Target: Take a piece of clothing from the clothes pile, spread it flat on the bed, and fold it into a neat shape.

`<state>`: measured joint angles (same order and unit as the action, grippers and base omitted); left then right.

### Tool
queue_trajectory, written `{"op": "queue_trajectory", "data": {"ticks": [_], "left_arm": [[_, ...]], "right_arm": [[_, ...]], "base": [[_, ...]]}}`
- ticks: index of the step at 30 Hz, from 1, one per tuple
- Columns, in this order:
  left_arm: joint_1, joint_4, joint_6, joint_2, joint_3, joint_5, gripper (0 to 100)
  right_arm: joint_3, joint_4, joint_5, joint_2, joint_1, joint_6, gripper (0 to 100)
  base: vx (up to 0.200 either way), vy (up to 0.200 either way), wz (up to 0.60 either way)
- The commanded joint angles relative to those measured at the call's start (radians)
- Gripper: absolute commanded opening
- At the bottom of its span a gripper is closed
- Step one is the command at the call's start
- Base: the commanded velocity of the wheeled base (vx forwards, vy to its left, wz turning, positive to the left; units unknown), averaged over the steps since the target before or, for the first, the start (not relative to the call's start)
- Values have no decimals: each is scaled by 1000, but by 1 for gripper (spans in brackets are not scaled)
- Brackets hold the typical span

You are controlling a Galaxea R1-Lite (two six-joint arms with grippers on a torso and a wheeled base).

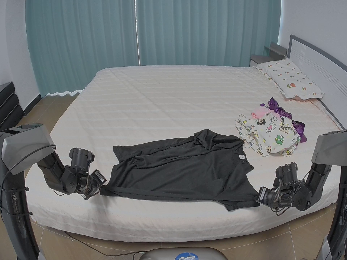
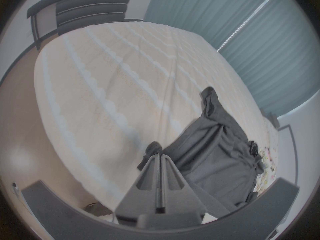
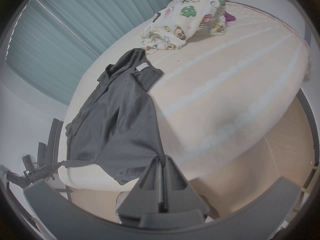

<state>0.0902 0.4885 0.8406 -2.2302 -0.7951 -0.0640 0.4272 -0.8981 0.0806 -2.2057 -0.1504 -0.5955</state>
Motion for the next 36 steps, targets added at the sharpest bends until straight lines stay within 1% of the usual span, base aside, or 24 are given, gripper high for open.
{"op": "queue_trajectory", "data": {"ticks": [1,2,3,5,8,10,15,22,23,27,31,34,36], "left_arm": [[16,-182,-83,116,36,-2,0],[17,-194,-87,119,36,-2,0],[28,-252,-118,124,37,-2,0],[37,-306,-147,123,39,-8,0],[42,-347,-172,118,50,-10,0],[52,-390,-212,115,62,-11,0],[85,-410,-219,104,73,-14,0],[91,-409,-221,80,73,-14,0],[95,-407,-218,75,70,-16,100],[97,-403,-213,78,68,-16,100],[86,-396,-209,101,60,-11,100],[68,-375,-207,130,57,6,100],[60,-335,-206,141,57,29,100]], "right_arm": [[-125,-7,11,83,37,57,0],[-130,-8,10,83,37,60,0],[-147,-8,10,86,35,77,0],[-160,-8,10,87,37,94,0],[-170,-7,8,87,38,100,0],[-177,-7,5,86,38,108,0],[-180,1,-1,70,38,134,0],[-170,-2,-4,18,29,141,0],[-159,-8,-2,0,34,145,100],[-133,-10,1,-25,38,145,100],[-113,-13,1,20,43,143,100],[-62,-12,5,52,48,131,100],[-21,-10,2,55,43,128,100]], "base": [[0,0,0],[0,0,0],[0,0,0],[0,0,0],[0,0,0],[0,0,0],[0,0,0],[0,0,0],[0,0,0],[0,0,0],[0,0,0],[0,0,0],[0,0,0]]}}
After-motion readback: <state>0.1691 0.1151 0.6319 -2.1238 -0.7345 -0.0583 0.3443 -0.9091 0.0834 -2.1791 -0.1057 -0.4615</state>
